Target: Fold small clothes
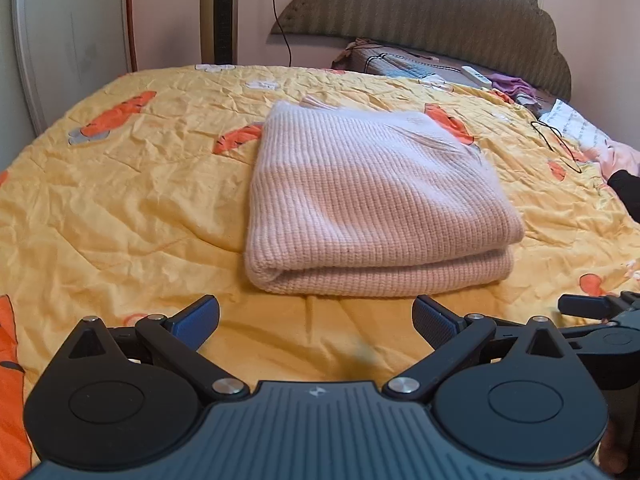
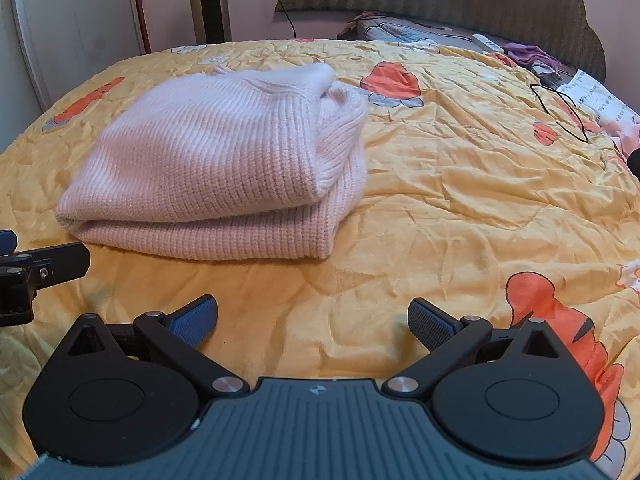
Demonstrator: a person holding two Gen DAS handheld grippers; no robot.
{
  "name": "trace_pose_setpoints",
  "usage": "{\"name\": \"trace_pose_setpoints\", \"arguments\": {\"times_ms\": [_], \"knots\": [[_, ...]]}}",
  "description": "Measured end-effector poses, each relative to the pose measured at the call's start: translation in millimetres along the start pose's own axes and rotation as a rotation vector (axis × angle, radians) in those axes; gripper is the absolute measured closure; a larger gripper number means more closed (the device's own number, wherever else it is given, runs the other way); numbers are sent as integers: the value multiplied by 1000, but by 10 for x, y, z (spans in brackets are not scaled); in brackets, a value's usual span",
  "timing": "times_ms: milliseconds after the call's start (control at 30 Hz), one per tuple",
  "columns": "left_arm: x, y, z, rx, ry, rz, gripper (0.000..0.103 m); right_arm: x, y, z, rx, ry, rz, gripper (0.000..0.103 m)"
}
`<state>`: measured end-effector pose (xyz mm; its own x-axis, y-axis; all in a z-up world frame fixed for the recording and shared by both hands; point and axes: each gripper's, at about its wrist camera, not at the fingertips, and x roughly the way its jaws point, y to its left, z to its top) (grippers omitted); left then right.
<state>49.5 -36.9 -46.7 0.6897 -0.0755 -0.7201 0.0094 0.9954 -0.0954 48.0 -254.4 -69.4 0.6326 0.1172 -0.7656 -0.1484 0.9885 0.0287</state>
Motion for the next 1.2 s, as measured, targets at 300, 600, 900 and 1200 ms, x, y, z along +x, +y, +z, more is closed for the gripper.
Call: {"name": "trace_pose_setpoints", "arguments": {"times_ms": [300, 600, 900, 1200], "knots": [[16, 52, 11, -41, 14, -18, 0, 5, 1, -6, 3, 3, 1, 0], [38, 108, 13, -64, 33, -35, 0, -3, 14, -15, 3, 3, 3, 0], [39, 53, 22, -47, 31, -43, 0, 3, 22, -16, 6, 5, 3, 0], [-10, 36, 25, -46, -7, -45, 0, 6, 5, -19, 10, 8, 6, 0]]}}
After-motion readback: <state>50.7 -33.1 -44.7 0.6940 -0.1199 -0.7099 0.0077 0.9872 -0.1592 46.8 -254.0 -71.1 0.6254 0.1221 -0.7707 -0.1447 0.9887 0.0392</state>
